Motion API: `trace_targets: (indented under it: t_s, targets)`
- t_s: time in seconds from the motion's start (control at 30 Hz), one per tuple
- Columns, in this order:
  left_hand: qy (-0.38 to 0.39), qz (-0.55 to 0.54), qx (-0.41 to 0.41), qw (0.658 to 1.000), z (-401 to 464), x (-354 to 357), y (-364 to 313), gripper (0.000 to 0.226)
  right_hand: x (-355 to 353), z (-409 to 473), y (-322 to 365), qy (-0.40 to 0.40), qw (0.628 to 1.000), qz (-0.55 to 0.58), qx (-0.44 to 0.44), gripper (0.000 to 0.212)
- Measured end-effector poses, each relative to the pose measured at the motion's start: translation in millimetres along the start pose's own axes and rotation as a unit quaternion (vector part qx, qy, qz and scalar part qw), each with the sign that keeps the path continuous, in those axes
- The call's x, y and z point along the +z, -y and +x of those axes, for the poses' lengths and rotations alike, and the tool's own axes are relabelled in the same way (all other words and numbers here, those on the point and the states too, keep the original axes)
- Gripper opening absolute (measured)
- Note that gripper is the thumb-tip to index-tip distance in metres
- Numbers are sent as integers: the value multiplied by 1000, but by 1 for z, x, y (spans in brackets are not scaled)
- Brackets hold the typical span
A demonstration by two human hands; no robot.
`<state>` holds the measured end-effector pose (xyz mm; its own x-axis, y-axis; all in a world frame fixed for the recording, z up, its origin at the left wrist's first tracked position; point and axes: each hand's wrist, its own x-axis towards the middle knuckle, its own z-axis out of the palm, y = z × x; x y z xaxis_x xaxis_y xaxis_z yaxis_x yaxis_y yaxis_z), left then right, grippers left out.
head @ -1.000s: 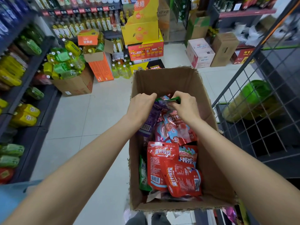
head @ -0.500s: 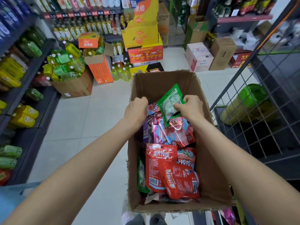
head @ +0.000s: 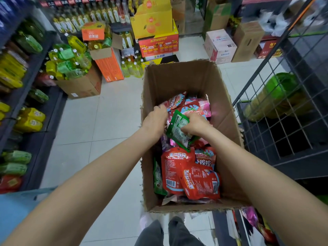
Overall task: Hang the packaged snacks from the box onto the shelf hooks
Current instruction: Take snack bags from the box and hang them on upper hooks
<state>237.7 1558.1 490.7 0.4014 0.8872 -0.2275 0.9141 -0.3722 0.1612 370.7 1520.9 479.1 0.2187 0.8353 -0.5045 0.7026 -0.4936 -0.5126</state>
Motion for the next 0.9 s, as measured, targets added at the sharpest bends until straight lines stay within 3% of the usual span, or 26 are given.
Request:
trace_targets:
  t_s: [0.03,0.17,0.33,0.5,0.6,0.7,0.8,0.9]
  targets:
    - [4,-16,1,1000,0,-3,0,32,2,0,1,-10,1000,-1,2,11]
    - [-63,-71,-4,995,-5,-10,-3,14,7,-1,-2,-61,998,33,-1,41]
    - [-126,-160,19,979,-9,-17,-1,16,-6,-23,-10,-135,987,81,-23,15]
    - [-172,-227,92,954,-29,-37,-1,17,-19,-58,-14,-184,953,230,-72,53]
    - [-203,-245,151,936,-47,-51,-6,37,-29,-92,-7,-218,930,279,-98,45]
    - [-208,-231,213,926,-70,-71,-17,26,-34,-140,9,-326,893,283,-126,29]
    - [-201,-288,266,898,-106,-99,-38,37,-32,-199,29,-420,862,242,-146,31]
    - [-177,-354,298,869,-151,-129,-61,52,-26,-257,43,-471,857,150,-148,38]
